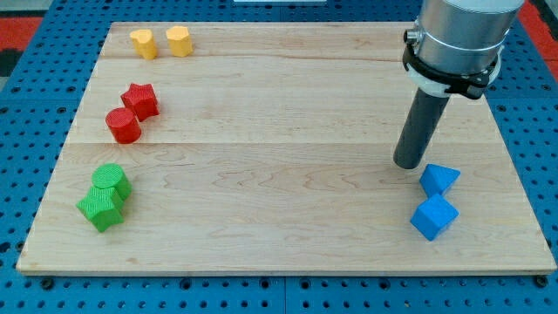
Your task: Move the blue triangle diagonally top left to the blue cube
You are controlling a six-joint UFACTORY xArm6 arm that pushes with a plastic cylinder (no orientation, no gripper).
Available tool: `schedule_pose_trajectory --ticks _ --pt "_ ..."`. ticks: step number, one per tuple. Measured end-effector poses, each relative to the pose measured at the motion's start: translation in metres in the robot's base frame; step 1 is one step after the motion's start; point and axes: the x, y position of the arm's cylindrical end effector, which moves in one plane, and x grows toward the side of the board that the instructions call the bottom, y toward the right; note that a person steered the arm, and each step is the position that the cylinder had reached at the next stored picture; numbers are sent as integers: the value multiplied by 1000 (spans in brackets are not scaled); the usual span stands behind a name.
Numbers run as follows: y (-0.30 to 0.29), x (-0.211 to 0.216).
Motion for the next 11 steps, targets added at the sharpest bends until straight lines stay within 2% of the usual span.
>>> schedule_pose_trajectory --ticks 3,4,6,7,8,10,11 --pt "2 0" --pt "-31 9" --pt "-83 107" --pt "-66 142" --pt "-29 141" --pt "108 106" --pt "95 50"
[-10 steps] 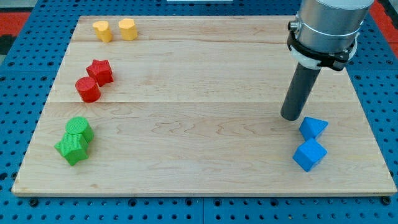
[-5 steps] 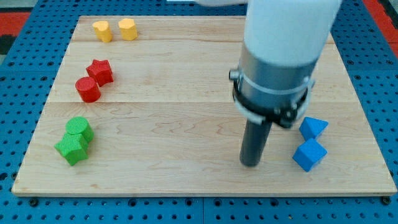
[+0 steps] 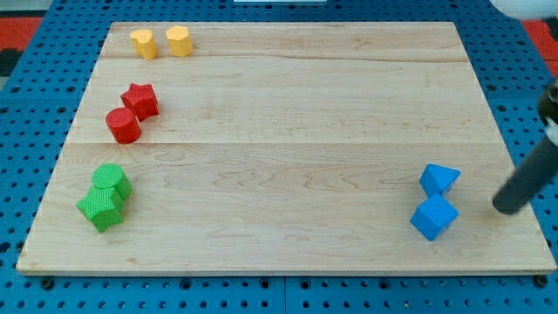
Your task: Move the blue triangle diagonally top left to the blue cube
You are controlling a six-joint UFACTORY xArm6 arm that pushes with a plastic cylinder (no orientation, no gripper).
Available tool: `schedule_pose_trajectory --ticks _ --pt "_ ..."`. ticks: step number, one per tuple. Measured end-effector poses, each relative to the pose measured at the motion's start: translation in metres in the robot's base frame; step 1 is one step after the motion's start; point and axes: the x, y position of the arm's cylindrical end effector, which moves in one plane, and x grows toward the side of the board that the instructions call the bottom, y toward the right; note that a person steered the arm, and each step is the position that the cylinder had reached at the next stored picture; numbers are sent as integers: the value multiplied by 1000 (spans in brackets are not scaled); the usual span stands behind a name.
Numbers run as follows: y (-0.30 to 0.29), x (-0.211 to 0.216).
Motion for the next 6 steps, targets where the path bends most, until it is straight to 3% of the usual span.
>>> schedule_pose_trajectory --ticks 3,4,5,6 --pt "-82 -15" --pt "-56 -14" --pt "-15 -53" --pt "-52 -107"
